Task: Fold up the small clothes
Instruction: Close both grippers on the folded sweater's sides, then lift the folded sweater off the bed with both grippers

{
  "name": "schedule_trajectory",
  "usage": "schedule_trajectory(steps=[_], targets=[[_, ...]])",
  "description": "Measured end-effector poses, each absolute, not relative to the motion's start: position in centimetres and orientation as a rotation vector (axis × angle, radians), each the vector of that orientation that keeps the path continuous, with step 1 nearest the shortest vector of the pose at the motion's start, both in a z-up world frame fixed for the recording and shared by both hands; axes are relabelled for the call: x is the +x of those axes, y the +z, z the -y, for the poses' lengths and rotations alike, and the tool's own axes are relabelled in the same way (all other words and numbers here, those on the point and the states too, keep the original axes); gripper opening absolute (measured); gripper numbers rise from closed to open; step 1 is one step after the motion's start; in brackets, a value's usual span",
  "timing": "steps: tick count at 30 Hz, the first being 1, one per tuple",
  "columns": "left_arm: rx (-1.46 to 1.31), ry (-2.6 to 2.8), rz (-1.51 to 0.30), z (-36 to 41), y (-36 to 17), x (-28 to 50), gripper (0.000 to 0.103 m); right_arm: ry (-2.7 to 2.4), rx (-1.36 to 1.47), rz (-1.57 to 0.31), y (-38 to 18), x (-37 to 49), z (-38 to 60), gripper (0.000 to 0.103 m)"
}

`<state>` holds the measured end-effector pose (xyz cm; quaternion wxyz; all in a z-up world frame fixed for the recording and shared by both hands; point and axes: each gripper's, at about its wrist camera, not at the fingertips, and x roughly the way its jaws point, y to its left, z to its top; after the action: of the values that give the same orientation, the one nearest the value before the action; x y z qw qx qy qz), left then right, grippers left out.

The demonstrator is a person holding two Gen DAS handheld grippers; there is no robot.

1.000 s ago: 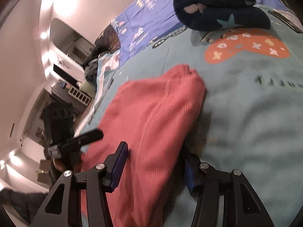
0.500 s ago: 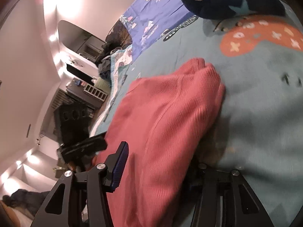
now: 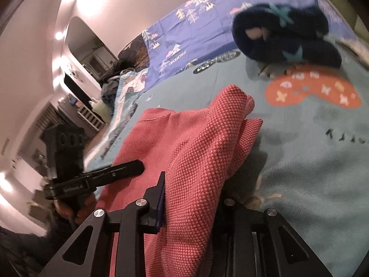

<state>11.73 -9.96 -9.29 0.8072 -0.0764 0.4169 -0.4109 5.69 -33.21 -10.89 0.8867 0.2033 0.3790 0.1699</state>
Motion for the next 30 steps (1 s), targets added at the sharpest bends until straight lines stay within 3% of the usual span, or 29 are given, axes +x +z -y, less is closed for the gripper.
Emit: schedule_trajectory(steps=[30], targets=[[-0.021,-0.934,-0.457,9.2,5.6,1.5,0.032,0.150,0.154,-0.406,4.2,-7.9,28.8,0.026]])
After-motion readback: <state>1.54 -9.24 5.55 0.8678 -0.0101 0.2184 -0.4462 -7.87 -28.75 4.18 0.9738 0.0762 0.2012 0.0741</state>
